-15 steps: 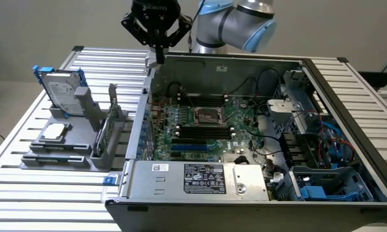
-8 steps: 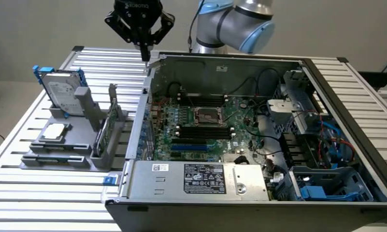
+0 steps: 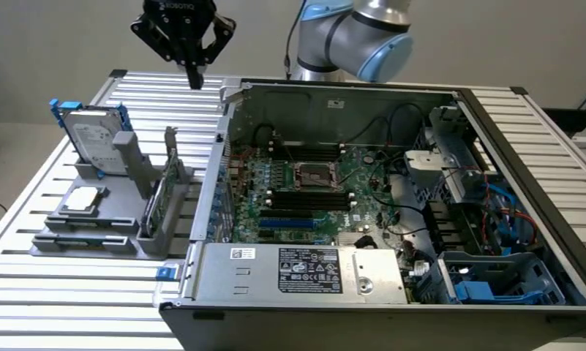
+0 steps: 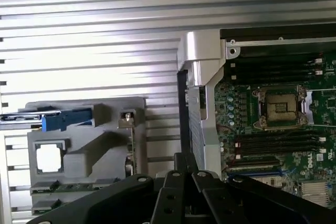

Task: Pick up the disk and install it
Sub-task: 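Reach for the disk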

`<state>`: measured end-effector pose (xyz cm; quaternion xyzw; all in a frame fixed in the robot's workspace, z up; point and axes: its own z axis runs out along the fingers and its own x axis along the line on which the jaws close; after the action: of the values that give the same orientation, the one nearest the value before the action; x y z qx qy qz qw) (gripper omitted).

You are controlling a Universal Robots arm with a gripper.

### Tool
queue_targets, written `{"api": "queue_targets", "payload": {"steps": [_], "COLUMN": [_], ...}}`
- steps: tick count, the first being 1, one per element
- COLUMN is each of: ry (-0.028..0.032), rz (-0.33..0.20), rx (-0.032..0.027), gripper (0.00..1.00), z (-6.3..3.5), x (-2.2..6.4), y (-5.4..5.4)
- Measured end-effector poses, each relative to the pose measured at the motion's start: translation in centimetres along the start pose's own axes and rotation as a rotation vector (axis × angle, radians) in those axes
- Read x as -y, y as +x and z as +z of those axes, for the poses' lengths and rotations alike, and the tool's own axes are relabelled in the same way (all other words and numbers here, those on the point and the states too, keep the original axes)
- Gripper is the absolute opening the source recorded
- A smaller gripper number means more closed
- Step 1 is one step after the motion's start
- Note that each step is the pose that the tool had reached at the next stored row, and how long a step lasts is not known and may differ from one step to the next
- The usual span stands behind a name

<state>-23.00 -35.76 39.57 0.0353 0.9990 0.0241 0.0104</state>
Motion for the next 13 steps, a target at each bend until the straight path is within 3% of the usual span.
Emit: {"api": "queue_targets", "payload": {"steps": [13], "ry": [0.0001], "rz": [0.0], "rx": [-0.0001], "gripper": [0.11], "z": [0.21], "x": [-0.83], "y": [6.0]}}
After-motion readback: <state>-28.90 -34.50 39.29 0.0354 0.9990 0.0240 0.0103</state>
